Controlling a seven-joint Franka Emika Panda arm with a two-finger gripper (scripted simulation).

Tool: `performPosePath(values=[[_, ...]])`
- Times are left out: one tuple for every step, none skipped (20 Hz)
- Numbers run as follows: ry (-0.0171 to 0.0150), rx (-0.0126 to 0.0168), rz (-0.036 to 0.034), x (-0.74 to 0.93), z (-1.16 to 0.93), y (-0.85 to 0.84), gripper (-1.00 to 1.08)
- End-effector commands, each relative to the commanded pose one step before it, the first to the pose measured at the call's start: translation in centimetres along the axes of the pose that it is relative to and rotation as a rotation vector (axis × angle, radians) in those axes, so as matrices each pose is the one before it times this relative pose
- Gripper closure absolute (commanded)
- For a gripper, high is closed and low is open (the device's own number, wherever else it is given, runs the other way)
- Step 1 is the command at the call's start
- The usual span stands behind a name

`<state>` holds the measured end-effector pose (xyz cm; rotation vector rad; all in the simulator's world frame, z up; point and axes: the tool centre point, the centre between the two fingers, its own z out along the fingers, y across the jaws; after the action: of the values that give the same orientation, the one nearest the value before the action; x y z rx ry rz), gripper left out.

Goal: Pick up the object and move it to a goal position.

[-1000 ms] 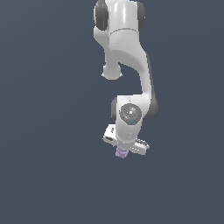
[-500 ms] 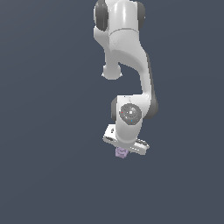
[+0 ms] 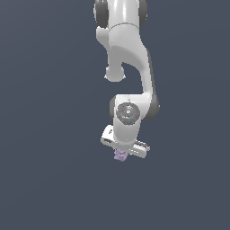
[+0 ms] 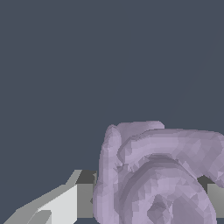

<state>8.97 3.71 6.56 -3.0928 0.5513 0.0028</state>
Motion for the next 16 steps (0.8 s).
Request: performPosePath(values=[[0.00174, 0.00027, 0.00163, 0.582, -1.393, 1.517, 1.08], [0.0, 0.0, 0.0, 0.263, -0.681, 0.744, 1.08], [-0.0001, 0.00068, 0.00005, 0.288, -0.75, 0.816, 1.08], [0.0, 0.0, 0.0, 0.304, -0.784, 0.854, 1.08], [0.0, 0.0, 0.0, 0.307, -0.786, 0.855, 1.08], [0.0, 0.0, 0.0, 0.31, -0.787, 0.854, 1.08], [0.0, 0.0, 0.0, 0.312, -0.788, 0.854, 1.08], [0.0, 0.0, 0.0, 0.313, -0.786, 0.85, 1.08], [0.0, 0.0, 0.0, 0.314, -0.78, 0.843, 1.08], [0.0, 0.0, 0.0, 0.315, -0.773, 0.834, 1.08], [0.0, 0.0, 0.0, 0.316, -0.768, 0.827, 1.08], [0.0, 0.0, 0.0, 0.317, -0.763, 0.821, 1.08], [0.0, 0.0, 0.0, 0.318, -0.756, 0.812, 1.08], [0.0, 0.0, 0.0, 0.32, -0.747, 0.802, 1.08], [0.0, 0.0, 0.0, 0.321, -0.739, 0.791, 1.08], [0.0, 0.0, 0.0, 0.322, -0.729, 0.781, 1.08]])
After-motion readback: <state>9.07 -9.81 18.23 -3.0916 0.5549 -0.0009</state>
